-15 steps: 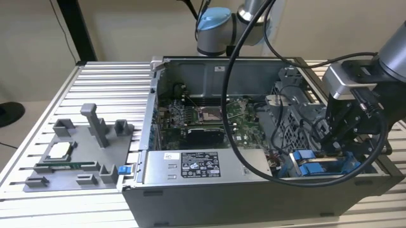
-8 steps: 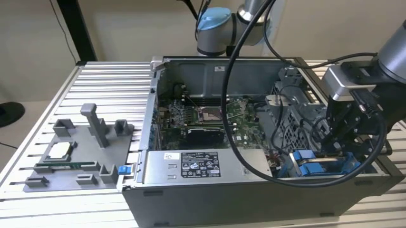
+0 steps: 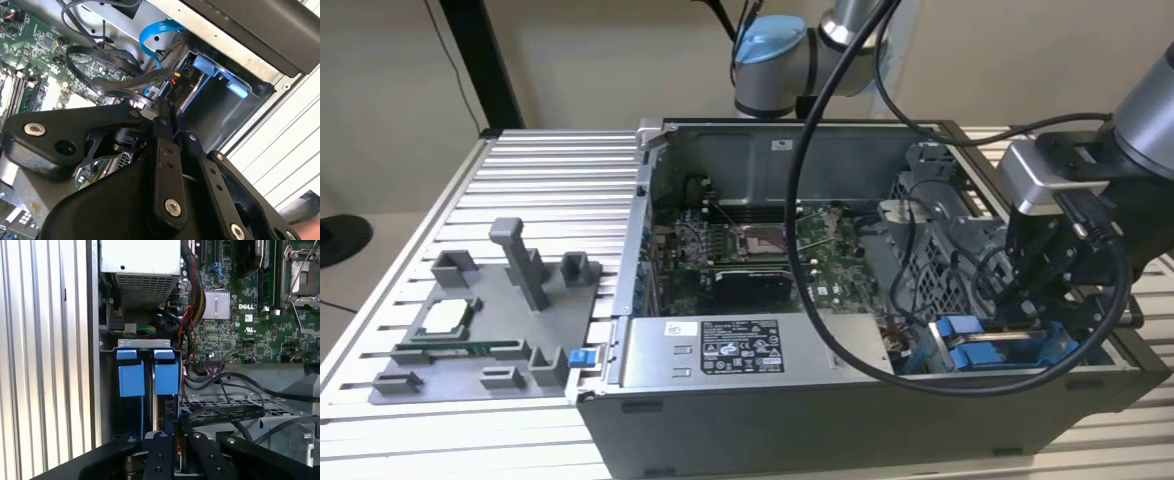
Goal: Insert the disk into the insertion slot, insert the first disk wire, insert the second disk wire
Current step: 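Insert the second disk wire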
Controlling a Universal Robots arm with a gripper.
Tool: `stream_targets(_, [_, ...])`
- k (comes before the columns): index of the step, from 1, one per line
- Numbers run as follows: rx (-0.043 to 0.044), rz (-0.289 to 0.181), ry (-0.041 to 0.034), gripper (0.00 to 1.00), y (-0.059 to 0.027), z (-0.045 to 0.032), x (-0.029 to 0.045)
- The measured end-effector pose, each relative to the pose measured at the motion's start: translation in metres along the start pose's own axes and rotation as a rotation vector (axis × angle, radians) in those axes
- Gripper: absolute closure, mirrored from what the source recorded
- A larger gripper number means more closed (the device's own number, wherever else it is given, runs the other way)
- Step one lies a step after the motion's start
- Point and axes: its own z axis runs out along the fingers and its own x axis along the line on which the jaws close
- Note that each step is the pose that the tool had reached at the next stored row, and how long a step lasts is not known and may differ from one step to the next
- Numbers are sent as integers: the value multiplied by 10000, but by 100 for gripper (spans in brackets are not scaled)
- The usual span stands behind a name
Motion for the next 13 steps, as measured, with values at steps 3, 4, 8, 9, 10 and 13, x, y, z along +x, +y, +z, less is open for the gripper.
stream_targets(3, [2, 0, 0, 100, -6, 8, 1])
stream_targets(4, [2, 1, 0, 100, -8, 10, 1])
stream_targets(8, [6, 2, 0, 100, -12, 17, 2])
stream_targets(9, [9, 1, 0, 100, -13, 18, 2])
stream_targets(10, [23, -3, -4, 100, -14, 24, 1])
stream_targets(13, [44, -5, -2, 100, -14, 26, -1])
